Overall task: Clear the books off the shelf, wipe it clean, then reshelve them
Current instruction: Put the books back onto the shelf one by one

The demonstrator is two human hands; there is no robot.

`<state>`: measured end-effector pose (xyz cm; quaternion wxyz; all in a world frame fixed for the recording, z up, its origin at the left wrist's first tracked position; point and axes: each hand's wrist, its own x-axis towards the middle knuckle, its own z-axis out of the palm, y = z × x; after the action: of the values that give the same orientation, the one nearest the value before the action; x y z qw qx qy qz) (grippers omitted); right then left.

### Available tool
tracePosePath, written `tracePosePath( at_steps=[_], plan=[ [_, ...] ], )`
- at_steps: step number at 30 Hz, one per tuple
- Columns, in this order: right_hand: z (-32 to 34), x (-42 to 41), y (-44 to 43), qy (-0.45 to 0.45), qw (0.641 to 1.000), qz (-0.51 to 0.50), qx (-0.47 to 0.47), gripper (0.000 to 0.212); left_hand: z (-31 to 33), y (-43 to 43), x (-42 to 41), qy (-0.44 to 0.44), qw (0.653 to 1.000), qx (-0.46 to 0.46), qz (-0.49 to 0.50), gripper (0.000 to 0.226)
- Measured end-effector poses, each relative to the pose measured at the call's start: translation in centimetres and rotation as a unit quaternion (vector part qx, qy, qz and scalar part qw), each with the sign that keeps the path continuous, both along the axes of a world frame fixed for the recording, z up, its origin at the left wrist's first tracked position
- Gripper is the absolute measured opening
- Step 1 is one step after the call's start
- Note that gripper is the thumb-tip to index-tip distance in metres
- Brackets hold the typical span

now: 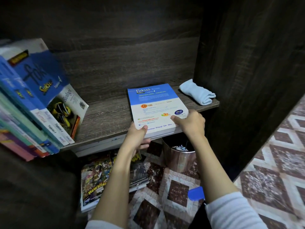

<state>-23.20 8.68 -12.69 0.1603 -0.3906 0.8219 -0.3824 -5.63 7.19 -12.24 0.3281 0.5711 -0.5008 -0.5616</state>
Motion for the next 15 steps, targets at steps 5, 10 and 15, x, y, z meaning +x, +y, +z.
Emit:
tracePosePath(
  at_steps=[5,10,15],
  plan=[
    [0.50,0.19,-0.19,-0.110,0.994,-0.002,0.025,0.073,-0.20,0.26,-0.46,0.013,1.000,0.000,0.021,0.027],
    [0.50,0.00,-0.58,-0.216,0.976,-0.018,0.001,0.071,-0.42,0.65,-0.71,0.025,0.999,-0.013,0.027,0.029],
    [0.46,-0.43,-0.76,-0.194,0.981,-0.002,-0.021,0.070,-0.63,0.53,-0.88,0.016,0.999,-0.017,0.030,0.030]
  ],
)
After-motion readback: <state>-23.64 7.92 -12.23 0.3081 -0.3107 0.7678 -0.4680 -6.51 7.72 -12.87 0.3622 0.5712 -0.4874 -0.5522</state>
